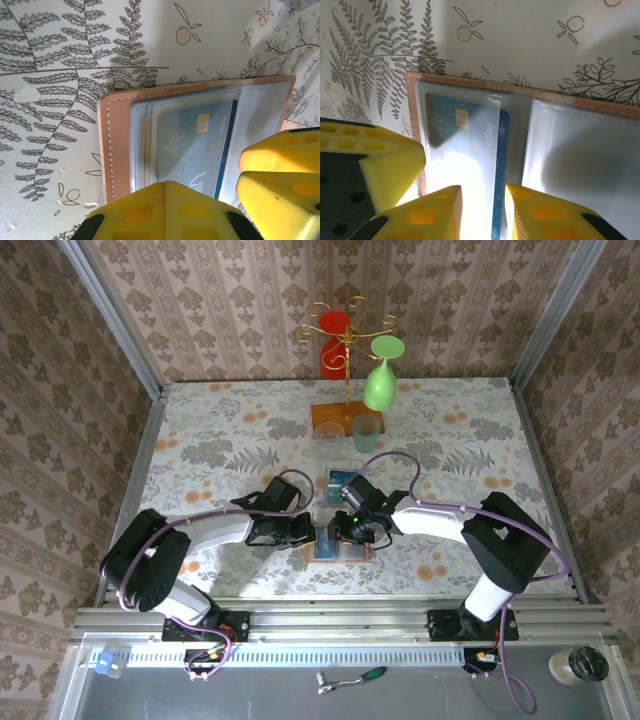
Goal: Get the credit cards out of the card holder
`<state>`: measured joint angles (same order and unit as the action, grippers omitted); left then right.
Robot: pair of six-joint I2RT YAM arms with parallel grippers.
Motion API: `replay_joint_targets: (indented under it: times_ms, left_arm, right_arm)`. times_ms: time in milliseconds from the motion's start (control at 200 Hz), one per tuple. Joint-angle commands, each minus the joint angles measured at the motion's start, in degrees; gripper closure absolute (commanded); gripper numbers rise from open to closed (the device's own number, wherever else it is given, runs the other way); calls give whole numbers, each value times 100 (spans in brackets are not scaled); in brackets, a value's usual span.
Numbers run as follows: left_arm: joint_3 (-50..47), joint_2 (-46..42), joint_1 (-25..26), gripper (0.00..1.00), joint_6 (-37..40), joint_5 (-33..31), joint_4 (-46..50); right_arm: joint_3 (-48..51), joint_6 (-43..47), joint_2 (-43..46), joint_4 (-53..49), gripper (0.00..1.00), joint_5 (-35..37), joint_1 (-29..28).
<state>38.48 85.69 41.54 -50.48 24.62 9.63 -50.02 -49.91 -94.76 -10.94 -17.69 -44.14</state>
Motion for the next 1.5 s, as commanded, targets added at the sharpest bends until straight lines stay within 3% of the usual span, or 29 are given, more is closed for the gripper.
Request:
replay_joint_targets:
  times_ms: [0,620,890,1495]
  left_arm:
    - [22,127,0,95,126,-65,117]
    - [-124,216,-2,99,108,-98,61]
    - [-121,230,-2,100,108,-74,27]
    - [-78,213,3,99,100,-80,64]
  right_arm:
    - [-4,-112,-25,99,71,-86,-27]
    - [52,-196,-288,369,71,-264,-15]
    - [194,-396,-359,916,77,-560,-8]
    - [-30,85,-184,-259,74,143,-9]
